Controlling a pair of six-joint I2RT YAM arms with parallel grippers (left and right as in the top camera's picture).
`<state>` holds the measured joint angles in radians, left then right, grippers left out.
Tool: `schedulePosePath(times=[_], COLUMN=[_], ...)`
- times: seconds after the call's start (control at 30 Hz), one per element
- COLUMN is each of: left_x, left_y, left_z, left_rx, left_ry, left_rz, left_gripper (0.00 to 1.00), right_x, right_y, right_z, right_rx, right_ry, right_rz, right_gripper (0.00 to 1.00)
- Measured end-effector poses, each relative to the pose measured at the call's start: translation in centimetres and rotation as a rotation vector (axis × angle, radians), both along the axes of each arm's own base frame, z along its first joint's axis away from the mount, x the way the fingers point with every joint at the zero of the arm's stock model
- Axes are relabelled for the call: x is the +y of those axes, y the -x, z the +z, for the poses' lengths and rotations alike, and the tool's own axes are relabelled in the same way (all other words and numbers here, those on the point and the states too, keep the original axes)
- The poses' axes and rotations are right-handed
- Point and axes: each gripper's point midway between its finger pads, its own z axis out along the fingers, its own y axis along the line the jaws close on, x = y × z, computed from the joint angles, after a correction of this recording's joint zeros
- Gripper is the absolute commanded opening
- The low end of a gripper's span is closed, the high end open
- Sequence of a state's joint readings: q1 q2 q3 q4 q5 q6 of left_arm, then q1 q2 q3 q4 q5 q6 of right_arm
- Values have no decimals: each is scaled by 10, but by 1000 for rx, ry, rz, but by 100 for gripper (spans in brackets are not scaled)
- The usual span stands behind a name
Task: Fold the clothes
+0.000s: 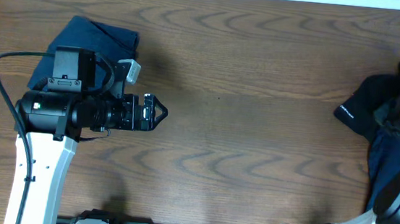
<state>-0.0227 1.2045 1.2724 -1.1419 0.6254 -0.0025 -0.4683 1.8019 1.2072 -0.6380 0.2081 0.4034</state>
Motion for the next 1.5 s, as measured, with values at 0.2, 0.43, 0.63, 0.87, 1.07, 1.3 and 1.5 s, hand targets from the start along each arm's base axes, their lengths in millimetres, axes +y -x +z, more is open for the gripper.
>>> schedulePosePath(times=[0.2, 0.43, 0.63, 0.87, 1.07, 1.3, 1.5], left_x=[0, 0, 0, 0, 0, 0, 0], left_y=[0, 0, 0, 0, 0, 0, 0], left_z=[0, 0, 0, 0, 0, 0, 0], left_rx=[0, -1, -1, -1, 0, 0, 0], left_ry=[0, 0, 0, 0, 0, 0, 0], left_rz=[0, 0, 0, 0, 0, 0, 0], left_gripper=[98, 98, 98, 98, 98, 98, 98], right_x=[-7, 5, 4, 0, 1, 1, -2], right_y=[20, 15, 10, 11, 21, 26, 20], right_z=[39, 38, 39, 24, -10, -20, -18], right_rx=[-42, -72, -91, -104, -55, -38, -65], right_ry=[43, -22, -18, 14, 12, 12, 25], right_rz=[-99, -94, -92, -100, -108, -128, -126], right_gripper=[1, 1, 1, 1, 1, 38, 56])
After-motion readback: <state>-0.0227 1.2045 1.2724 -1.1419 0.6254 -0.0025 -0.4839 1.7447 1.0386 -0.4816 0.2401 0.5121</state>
